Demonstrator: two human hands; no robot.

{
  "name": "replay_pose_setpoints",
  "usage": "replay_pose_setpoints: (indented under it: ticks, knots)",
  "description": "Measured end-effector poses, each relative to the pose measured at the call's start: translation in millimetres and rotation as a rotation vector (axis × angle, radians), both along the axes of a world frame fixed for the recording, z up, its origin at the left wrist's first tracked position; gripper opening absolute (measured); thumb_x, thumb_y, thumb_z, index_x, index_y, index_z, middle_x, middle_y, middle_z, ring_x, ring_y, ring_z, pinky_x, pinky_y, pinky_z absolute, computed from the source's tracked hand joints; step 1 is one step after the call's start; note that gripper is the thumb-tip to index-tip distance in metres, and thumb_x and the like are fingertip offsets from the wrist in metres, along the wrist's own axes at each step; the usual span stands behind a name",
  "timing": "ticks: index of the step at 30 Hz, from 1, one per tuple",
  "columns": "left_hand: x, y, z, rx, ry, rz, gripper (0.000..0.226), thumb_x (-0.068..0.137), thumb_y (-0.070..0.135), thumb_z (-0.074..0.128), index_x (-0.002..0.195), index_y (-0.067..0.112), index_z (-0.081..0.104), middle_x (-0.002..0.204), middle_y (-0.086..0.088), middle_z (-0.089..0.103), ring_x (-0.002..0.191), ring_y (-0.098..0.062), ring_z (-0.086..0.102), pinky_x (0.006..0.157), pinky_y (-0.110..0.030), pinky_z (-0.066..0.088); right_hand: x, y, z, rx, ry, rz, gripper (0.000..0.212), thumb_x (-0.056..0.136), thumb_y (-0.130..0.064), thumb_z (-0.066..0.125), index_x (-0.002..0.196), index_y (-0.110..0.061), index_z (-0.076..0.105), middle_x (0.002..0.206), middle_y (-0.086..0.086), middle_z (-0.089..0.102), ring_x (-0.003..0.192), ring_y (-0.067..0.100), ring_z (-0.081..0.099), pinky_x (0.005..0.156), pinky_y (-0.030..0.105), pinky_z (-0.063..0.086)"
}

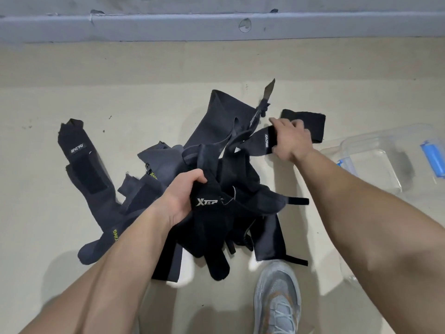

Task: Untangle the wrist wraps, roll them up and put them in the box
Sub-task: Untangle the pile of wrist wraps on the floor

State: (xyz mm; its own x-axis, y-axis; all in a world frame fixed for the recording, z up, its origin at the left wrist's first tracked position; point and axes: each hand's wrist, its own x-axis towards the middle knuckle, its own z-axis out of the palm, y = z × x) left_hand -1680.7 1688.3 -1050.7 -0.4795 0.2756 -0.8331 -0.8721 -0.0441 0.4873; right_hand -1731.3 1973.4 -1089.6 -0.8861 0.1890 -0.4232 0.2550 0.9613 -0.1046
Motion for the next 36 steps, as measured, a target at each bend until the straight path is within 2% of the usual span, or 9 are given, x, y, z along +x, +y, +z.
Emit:
replay_pose_setpoints:
  ticks: [3, 5, 9, 15, 19, 25, 31, 34, 36]
  knots:
    - [-1.1, -13.9, -3.3, -0.001, 0.032, 0.108, 0.021, 0.085, 0.009, 0.048, 0.1, 0.005, 0.062, 0.087, -0.012, 0.064, 0.068, -0.024, 0.064, 0.062, -0.028, 0.059, -6.0, -7.4, -3.0, 0.156, 0.01, 0.11, 0.044, 0.092, -0.028, 0.064, 0.135, -0.028, 0.054, 0.131, 0.004, 0.061, 0.124, 0.033, 0.046, 0.1, 0.045, 0.034]
    - [0.0, -23.5, -2.2, 0.004, 0.058, 0.139, 0.031, 0.084, 0.01, 0.048, 0.109, 0.002, 0.064, 0.098, -0.016, 0.067, 0.075, -0.026, 0.067, 0.064, -0.029, 0.061, -0.1, -10.4, -1.7, -0.002, 0.017, 0.063, 0.014, 0.098, -0.036, 0.06, 0.108, -0.028, 0.065, 0.109, 0.004, 0.07, 0.114, 0.032, 0.056, 0.095, 0.041, 0.036]
    - [5.1, -35.6, 7.1, 0.0, 0.1, 0.051, 0.026, 0.08, 0.012, 0.051, 0.086, 0.001, 0.073, 0.092, -0.018, 0.069, 0.076, -0.029, 0.068, 0.069, -0.032, 0.061, 23.3, -4.2, 3.2, -0.433, -0.131, -0.289, 0.025, 0.096, -0.024, 0.061, 0.075, -0.013, 0.059, 0.076, 0.004, 0.063, 0.083, 0.029, 0.059, 0.067, 0.032, 0.041]
    - [48.2, 2.1, 30.0, -0.199, 0.39, -0.759, 0.017, 0.062, 0.028, 0.063, 0.071, 0.015, 0.067, 0.071, -0.002, 0.061, 0.071, -0.018, 0.057, 0.073, -0.033, 0.044, 83.3, -17.1, 19.1, -1.168, 0.065, -1.078, 0.023, 0.099, -0.011, 0.049, 0.079, -0.013, 0.06, 0.073, 0.008, 0.061, 0.061, 0.023, 0.059, 0.06, 0.03, 0.045]
    - [84.6, 24.0, 30.6, -0.375, 0.564, -1.084, 0.016, 0.08, 0.032, 0.06, 0.088, 0.022, 0.068, 0.081, 0.004, 0.072, 0.087, -0.018, 0.069, 0.086, -0.032, 0.056, 115.2, -20.2, 10.5, -1.583, 0.049, -1.23, 0.023, 0.107, -0.024, 0.044, 0.112, -0.014, 0.064, 0.099, 0.01, 0.064, 0.083, 0.019, 0.066, 0.073, 0.028, 0.056]
    - [97.5, 23.2, 29.6, -0.366, 0.558, -0.99, 0.008, 0.087, 0.023, 0.06, 0.091, 0.019, 0.067, 0.078, 0.005, 0.068, 0.084, -0.018, 0.064, 0.081, -0.029, 0.052, 129.6, -22.0, 21.7, -1.568, 0.05, -1.266, 0.038, 0.107, -0.027, 0.043, 0.138, -0.008, 0.056, 0.113, 0.013, 0.066, 0.1, 0.026, 0.065, 0.082, 0.034, 0.058]
    - [87.8, 7.5, 52.9, -0.167, 0.49, -0.937, 0.017, 0.077, 0.013, 0.064, 0.072, 0.029, 0.068, 0.068, 0.012, 0.065, 0.066, -0.006, 0.06, 0.067, -0.021, 0.048, 117.6, -25.0, 42.1, -1.57, -0.041, -1.237, 0.034, 0.108, -0.026, 0.038, 0.101, -0.007, 0.065, 0.079, 0.01, 0.068, 0.064, 0.019, 0.068, 0.056, 0.024, 0.057]
    - [73.1, -6.3, 70.7, -0.047, 0.451, -0.752, 0.01, 0.067, 0.01, 0.061, 0.076, 0.007, 0.065, 0.071, -0.001, 0.06, 0.07, -0.015, 0.056, 0.066, -0.024, 0.044, 109.3, -28.3, 43.5, -1.471, -0.049, -1.197, 0.033, 0.11, -0.015, 0.035, 0.084, -0.008, 0.055, 0.062, 0.003, 0.064, 0.051, 0.012, 0.063, 0.047, 0.019, 0.051]
    - [58.7, -16.0, 80.5, -0.055, 0.455, -0.614, 0.033, 0.061, 0.015, 0.061, 0.081, -0.01, 0.055, 0.075, -0.01, 0.053, 0.075, -0.021, 0.05, 0.07, -0.032, 0.04, 103.7, -35.0, 46.2, -1.4, -0.042, -1.236, 0.037, 0.109, -0.011, 0.034, 0.074, -0.014, 0.045, 0.048, -0.001, 0.055, 0.035, 0.007, 0.054, 0.036, 0.014, 0.041]
